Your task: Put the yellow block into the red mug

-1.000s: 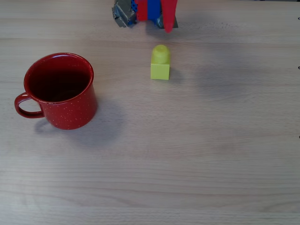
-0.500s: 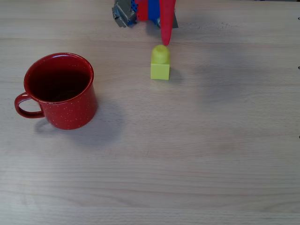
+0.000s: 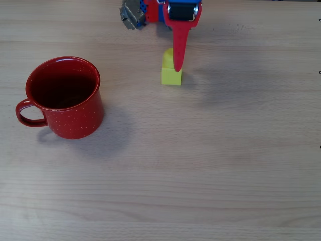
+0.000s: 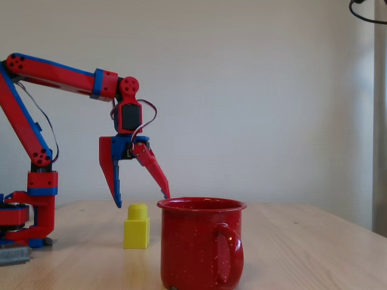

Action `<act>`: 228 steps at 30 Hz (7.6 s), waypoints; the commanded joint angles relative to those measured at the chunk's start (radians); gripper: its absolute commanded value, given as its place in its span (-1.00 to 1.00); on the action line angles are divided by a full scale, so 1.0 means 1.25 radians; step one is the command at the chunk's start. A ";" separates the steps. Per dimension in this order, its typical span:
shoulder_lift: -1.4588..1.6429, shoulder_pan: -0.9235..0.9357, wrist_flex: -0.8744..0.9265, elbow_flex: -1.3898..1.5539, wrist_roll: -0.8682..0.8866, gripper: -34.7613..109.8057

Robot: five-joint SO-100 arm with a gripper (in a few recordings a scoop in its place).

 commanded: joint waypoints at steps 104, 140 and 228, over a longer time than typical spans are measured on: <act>-0.524 0.627 0.188 -1.059 -0.342 -0.52; -0.528 0.604 0.063 -0.794 -0.369 -0.36; 0.275 0.185 -0.128 -0.151 -0.255 -0.52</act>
